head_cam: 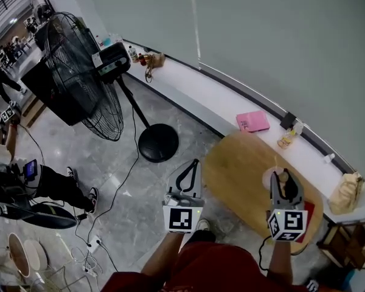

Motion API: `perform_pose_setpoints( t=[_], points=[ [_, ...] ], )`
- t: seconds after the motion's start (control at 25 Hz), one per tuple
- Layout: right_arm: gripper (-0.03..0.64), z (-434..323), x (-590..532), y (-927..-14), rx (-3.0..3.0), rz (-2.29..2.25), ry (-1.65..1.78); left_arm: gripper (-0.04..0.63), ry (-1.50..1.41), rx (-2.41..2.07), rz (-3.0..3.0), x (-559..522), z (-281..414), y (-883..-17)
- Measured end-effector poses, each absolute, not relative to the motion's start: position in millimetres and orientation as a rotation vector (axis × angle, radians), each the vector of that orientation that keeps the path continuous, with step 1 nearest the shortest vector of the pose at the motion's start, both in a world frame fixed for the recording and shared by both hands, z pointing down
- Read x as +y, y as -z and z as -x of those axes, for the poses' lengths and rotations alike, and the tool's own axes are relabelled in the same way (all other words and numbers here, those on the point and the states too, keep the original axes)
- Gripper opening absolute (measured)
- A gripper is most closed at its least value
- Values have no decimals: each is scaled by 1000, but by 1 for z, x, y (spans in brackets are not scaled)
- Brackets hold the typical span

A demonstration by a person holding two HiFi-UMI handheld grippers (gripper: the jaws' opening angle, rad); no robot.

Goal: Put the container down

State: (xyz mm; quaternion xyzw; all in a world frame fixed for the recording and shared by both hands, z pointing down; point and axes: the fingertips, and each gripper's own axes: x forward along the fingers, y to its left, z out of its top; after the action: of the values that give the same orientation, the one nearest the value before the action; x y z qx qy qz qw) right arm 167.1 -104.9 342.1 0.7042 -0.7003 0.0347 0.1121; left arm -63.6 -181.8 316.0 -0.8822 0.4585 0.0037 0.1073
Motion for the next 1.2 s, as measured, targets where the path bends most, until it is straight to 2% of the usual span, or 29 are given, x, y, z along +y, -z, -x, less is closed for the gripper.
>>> perform_pose_setpoints(
  t=[0.6,1.2],
  points=[
    [138,-118,-171,-352,-2047,-2033,-109,5,4,1345,2643,-248,100,-341],
    [137,-163,-232,-423,-2045,-1944,-286,5,54,1385,2750,-301,44,-386]
  ],
)
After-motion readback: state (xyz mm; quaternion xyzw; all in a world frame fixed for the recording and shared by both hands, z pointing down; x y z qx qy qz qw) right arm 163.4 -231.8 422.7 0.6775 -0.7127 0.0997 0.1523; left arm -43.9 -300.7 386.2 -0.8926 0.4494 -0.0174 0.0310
